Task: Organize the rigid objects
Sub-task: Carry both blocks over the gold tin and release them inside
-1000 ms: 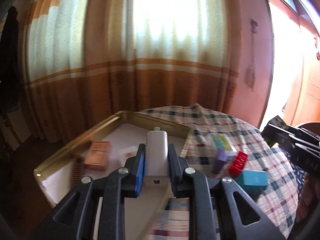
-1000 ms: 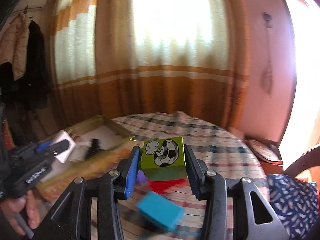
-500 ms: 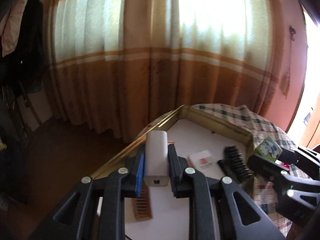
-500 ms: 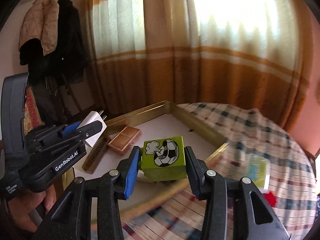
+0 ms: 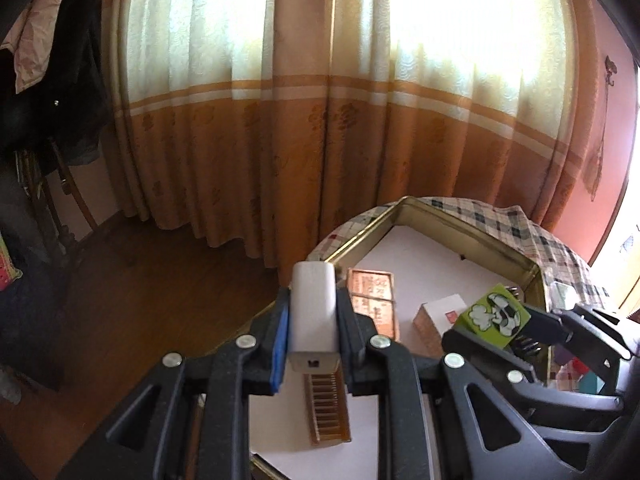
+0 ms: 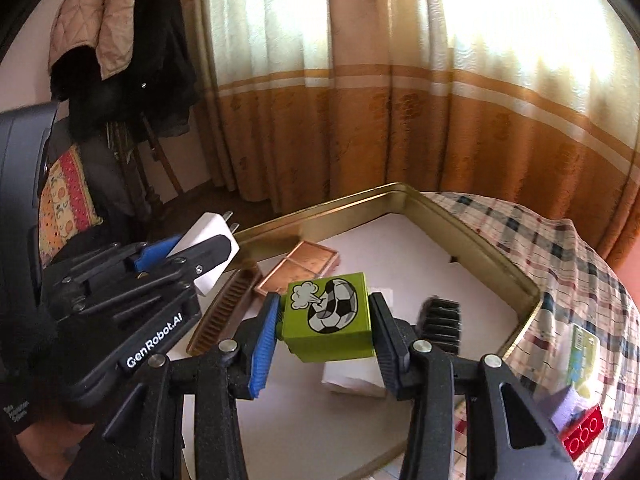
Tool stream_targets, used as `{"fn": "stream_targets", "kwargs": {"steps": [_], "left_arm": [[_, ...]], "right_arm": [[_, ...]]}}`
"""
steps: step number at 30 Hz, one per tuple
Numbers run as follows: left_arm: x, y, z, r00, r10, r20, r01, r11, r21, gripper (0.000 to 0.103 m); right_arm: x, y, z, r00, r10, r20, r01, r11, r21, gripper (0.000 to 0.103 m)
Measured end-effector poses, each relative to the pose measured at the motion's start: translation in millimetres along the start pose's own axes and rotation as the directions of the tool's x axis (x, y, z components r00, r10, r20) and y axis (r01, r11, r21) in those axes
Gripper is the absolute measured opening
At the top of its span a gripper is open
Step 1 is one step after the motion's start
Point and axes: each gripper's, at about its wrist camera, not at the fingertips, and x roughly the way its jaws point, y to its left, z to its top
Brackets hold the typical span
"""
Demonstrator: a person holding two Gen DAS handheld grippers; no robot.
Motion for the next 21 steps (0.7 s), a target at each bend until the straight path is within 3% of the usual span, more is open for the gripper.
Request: {"fn": "stream_targets", "kwargs": {"steps": [6,8,10,12,14,19,21], "left_arm": [[-0.8,2.6,0.3,1.0,0.023,0.005,-0.023,1.0,-0.005,0.02],[-3.3,2.4,1.3,0.999,0.034,0.015,-0.034,0.999,0.0,0.021],[-5.6,3.7,2.2,0.999,0.037,0.022,-0.037,0.999,-0.005,0.029],[-8.8,5.7,2.6,0.998,0.047,0.033,-0.047,0.999,-0.018,0.052],[-13.3,5.4,2.8,0.998,0.041,0.049,-0.04,0.999,-0.025,0.066],[-27.8,-2.0,4.5,0.996,0.021,0.085,-0.02,1.0,-0.01,0.076],[-34.3,-6.9,3.8,0.995,0.008,0.095,-0.007,1.0,-0.01,0.085]], "right_arm": [[6.6,-0.3,0.9,1.0,0.014,-0.005,-0.014,1.0,0.011,0.048],[6.3,-3.0,1.5,1.0,0.005,0.001,-0.005,1.0,0.021,0.055],[4.6,-7.4,1.2,1.0,-0.005,0.005,0.005,0.999,0.046,0.063],[1.4,-14.2,-0.5,1.0,0.0,0.005,-0.001,0.997,0.077,0.068],[-3.6,-19.1,-2.9,1.0,-0.007,0.009,0.006,0.996,0.092,0.071],[-33.0,-30.6,-19.7,0.999,-0.045,0.019,0.043,0.996,0.08,0.072],[-48.3,-39.9,-28.6,0.997,-0.072,0.021,0.07,0.994,0.084,0.072]]}}
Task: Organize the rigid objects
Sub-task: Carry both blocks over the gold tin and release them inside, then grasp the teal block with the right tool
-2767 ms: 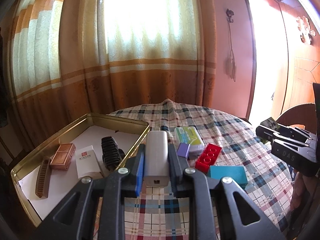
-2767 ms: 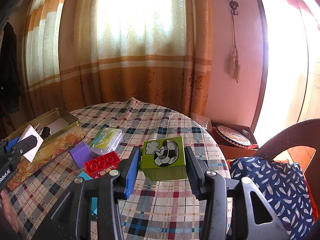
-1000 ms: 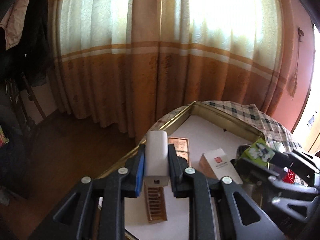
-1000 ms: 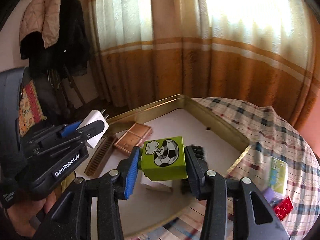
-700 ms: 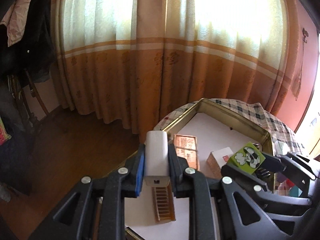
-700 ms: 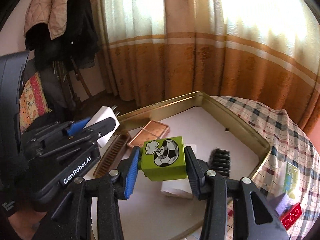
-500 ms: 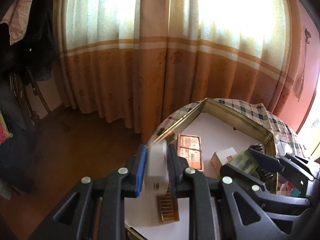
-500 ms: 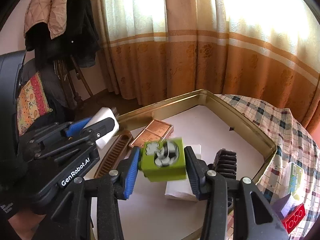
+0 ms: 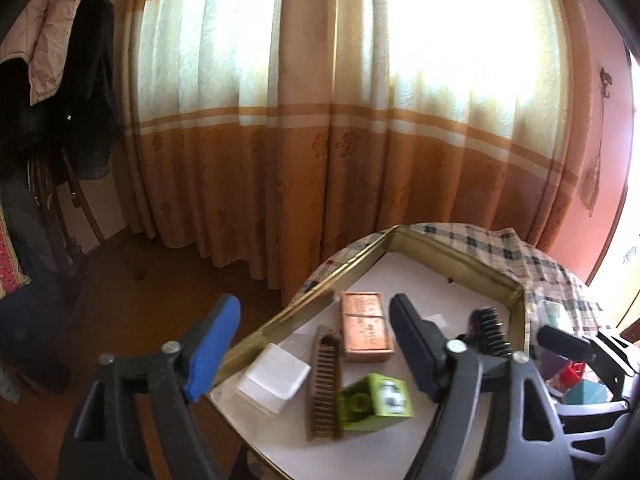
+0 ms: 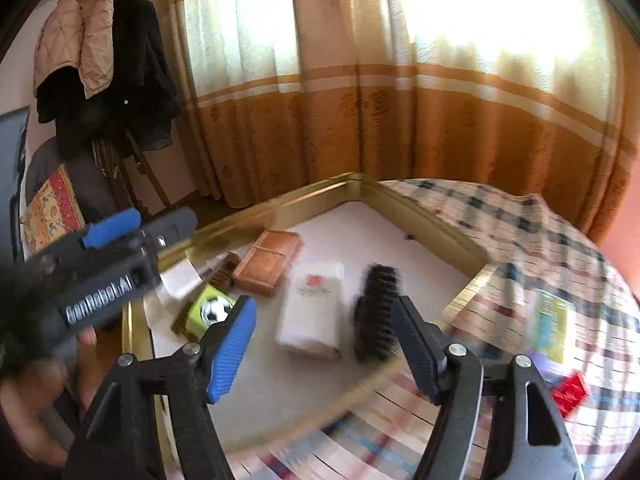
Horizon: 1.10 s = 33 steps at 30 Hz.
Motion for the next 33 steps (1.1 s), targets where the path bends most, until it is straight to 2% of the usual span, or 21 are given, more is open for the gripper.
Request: {"fn": "stream_targets", "kwargs": {"steps": [2,5,7,9,13,20,26,30,33], "left_arm": [[-7.3,-8.5,-1.9,1.0,-0.022,0.008,0.022,1.0,0.006,0.091],[-17.8,-30.1,-6.5,0.998,-0.066,0.012,0.066,0.997,0.044,0.092],[-24.8,-45.0,-11.2,0.996,-0.088,0.018,0.086,0.994,0.072,0.096],[-30.1,-59.0,-17.0,0.994,-0.11,0.022,0.108,0.99,0.096,0.1],[-34.0,-84.8,-27.8,0.988,-0.153,-0.003,0.152,0.977,0.149,0.101],[-35.5,-118.4,-42.0,0.982,-0.186,-0.036,0.189,0.958,0.214,0.101],[-34.1,-138.1,-52.9,0.979,-0.194,-0.057,0.202,0.943,0.264,0.101],[-32.6,-140.5,-55.4,0.979,-0.193,-0.068,0.204,0.943,0.264,0.101],[-32.4,-138.2,-56.3,0.978,-0.196,-0.073,0.209,0.944,0.257,0.101]], "right_arm": [[-13.0,-12.4,-7.5,1.0,-0.016,0.001,0.016,1.0,0.01,0.072],[-32.1,-35.2,-20.4,0.998,-0.058,-0.006,0.058,0.998,0.034,0.073],[-44.5,-51.2,-30.6,0.995,-0.096,-0.008,0.096,0.994,0.046,0.073],[-54.2,-66.9,-40.8,0.99,-0.137,-0.02,0.138,0.989,0.058,0.073],[-70.1,-103.2,-61.8,0.974,-0.219,-0.057,0.224,0.97,0.098,0.073],[-76.3,-131.0,-81.6,0.969,-0.226,-0.097,0.24,0.956,0.168,0.073],[-62.5,-119.1,-83.4,0.973,-0.199,-0.119,0.216,0.966,0.145,0.073],[-55.0,-118.6,-84.2,0.972,-0.186,-0.14,0.207,0.966,0.153,0.073],[-53.1,-121.8,-84.6,0.969,-0.196,-0.152,0.221,0.96,0.171,0.079]]}}
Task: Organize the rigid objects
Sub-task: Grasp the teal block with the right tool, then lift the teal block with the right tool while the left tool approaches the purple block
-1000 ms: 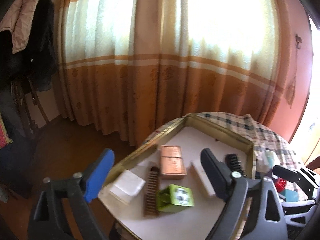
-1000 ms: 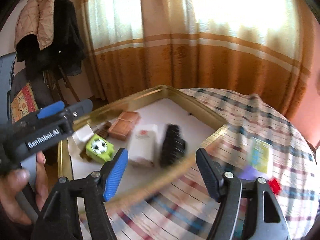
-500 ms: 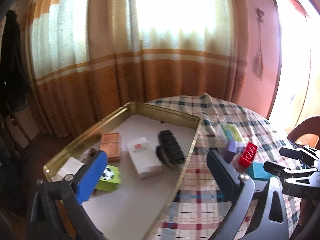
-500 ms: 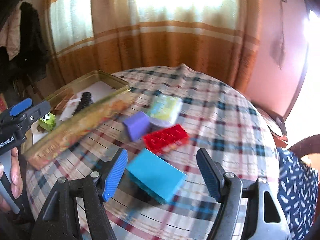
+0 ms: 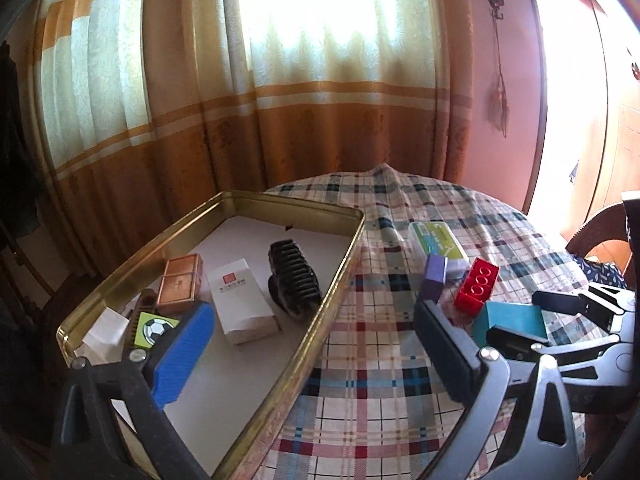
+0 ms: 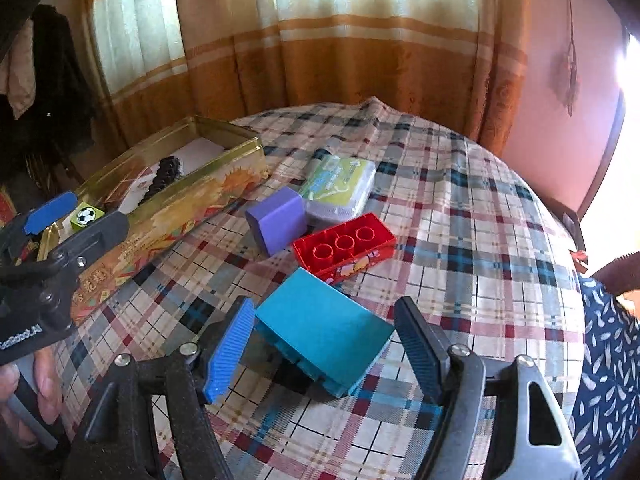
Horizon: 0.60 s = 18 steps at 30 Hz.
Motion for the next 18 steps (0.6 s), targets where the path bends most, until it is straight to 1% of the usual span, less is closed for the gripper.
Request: {"fn": "stream_targets", "kwargs": {"steps": [3,6,9,10,12,13,16,18], "left_arm": [[1.6,-0.7,-0.5,1.0,-0.002,-0.004,0.002,1.0,0.001,0.101],[3.8,-1.9,-1.8,1.0,-0.005,-0.009,0.005,1.0,0.008,0.101],[5.6,-4.6,-2.7,1.0,-0.007,-0.013,0.007,1.0,0.013,0.101],[5.9,-5.7,-2.7,1.0,-0.009,-0.015,0.009,1.0,0.016,0.101],[6.5,-8.0,-2.6,1.0,-0.013,-0.015,0.014,1.0,0.021,0.101],[7.0,-10.2,-2.4,1.0,-0.015,-0.015,0.015,0.999,0.029,0.101],[8.4,-15.2,-1.0,1.0,-0.025,-0.018,0.026,0.999,0.043,0.101],[8.5,-17.6,1.4,0.999,-0.038,-0.018,0.038,0.998,0.045,0.101]], "right_arm": [[1.3,0.1,-0.7,1.0,0.009,-0.004,-0.009,1.0,0.005,0.08],[8.6,4.1,-3.0,0.999,0.011,-0.042,-0.011,1.0,-0.01,0.08],[13.0,7.5,-5.4,0.998,0.005,-0.055,-0.006,1.0,-0.021,0.08],[12.6,5.4,-4.7,0.999,0.002,-0.051,-0.002,1.0,-0.006,0.08],[11.2,-0.1,-3.3,0.999,0.029,-0.039,-0.028,0.999,0.026,0.08],[11.6,-0.5,-3.5,0.999,0.029,-0.041,-0.028,0.999,0.025,0.075],[9.1,0.4,-4.7,0.999,0.021,-0.028,-0.021,1.0,0.016,0.075],[2.6,2.3,-4.5,1.0,0.014,0.006,-0.014,1.0,0.006,0.075]]}}
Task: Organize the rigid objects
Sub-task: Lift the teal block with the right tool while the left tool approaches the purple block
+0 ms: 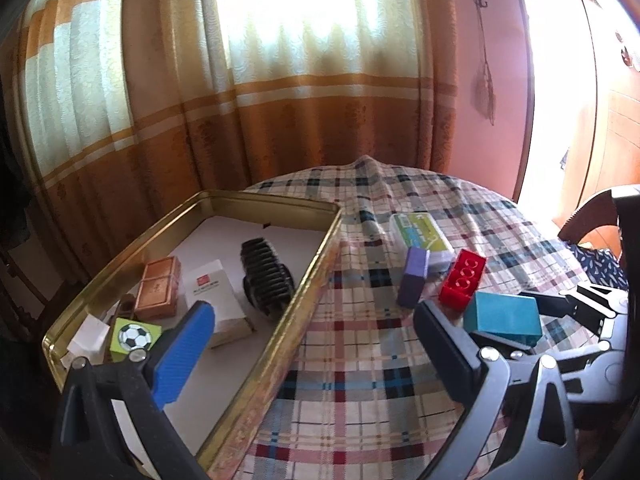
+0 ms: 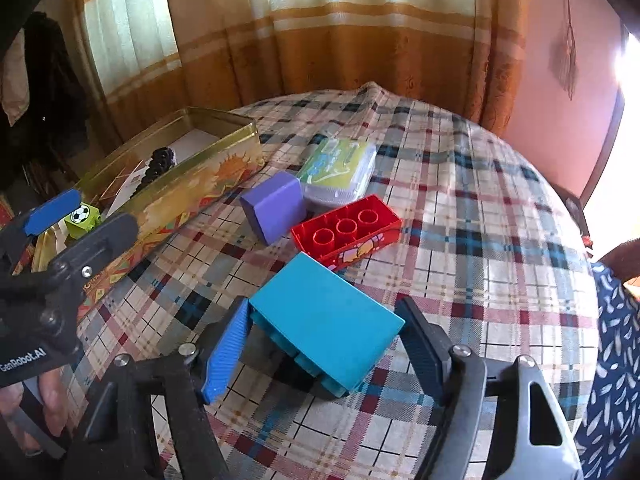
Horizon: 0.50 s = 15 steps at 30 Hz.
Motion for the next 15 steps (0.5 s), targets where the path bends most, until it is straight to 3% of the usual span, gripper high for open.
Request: {"fn": "stream_targets", "kwargs": {"steps": [8,15], "left_arm": [[8.5,-19.5,15.0,0.999,-0.037,0.014,0.037,0.999,0.022,0.101],[34.2,-51.1,18.4,0.995,-0.098,-0.031,0.1,0.992,0.077,0.101]], "right_arm": [[-21.7,-29.0,15.7,0.992,-0.074,0.103,0.065,0.994,0.092,0.075],[-23.8,-58.6,29.1,0.973,-0.166,0.161,0.137,0.974,0.181,0.075]]}}
